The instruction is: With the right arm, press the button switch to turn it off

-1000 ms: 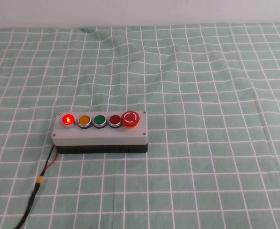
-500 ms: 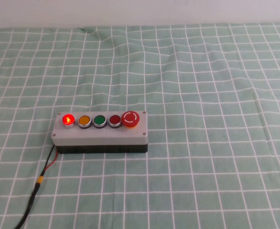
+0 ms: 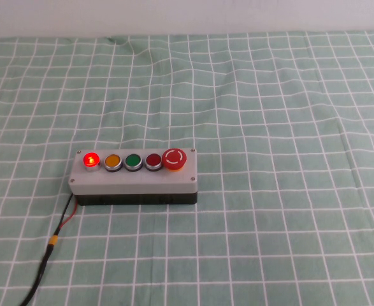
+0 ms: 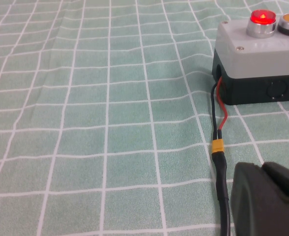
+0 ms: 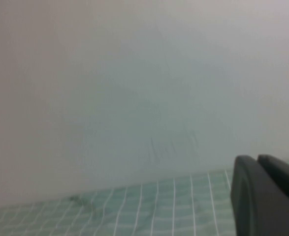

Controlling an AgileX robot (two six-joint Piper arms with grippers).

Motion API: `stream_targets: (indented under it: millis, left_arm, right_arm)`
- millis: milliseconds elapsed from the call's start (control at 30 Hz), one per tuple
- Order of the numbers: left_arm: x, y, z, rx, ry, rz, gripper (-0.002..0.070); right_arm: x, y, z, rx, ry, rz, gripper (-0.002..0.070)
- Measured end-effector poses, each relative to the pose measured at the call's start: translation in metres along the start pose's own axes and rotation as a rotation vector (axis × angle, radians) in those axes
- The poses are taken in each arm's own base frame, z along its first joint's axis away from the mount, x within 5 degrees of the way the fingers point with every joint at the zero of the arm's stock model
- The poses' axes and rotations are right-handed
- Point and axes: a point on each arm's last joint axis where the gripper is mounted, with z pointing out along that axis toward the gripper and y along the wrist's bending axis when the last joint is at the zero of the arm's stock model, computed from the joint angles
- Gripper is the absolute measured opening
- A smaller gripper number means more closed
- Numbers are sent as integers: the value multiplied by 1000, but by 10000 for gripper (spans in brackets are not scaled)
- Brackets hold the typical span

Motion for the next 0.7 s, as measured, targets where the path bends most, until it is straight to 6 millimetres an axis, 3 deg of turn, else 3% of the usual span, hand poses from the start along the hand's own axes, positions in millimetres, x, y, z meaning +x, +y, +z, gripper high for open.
stream_targets:
  millis: [500,700]
  left_arm:
    - [0,0,0,0,0,0,-4]
    - [0,0,0,0,0,0,-4]
  right_arm:
    - [46,-14,79,117,371,158,-16]
    - [65,-10,114,85,587,15,-16]
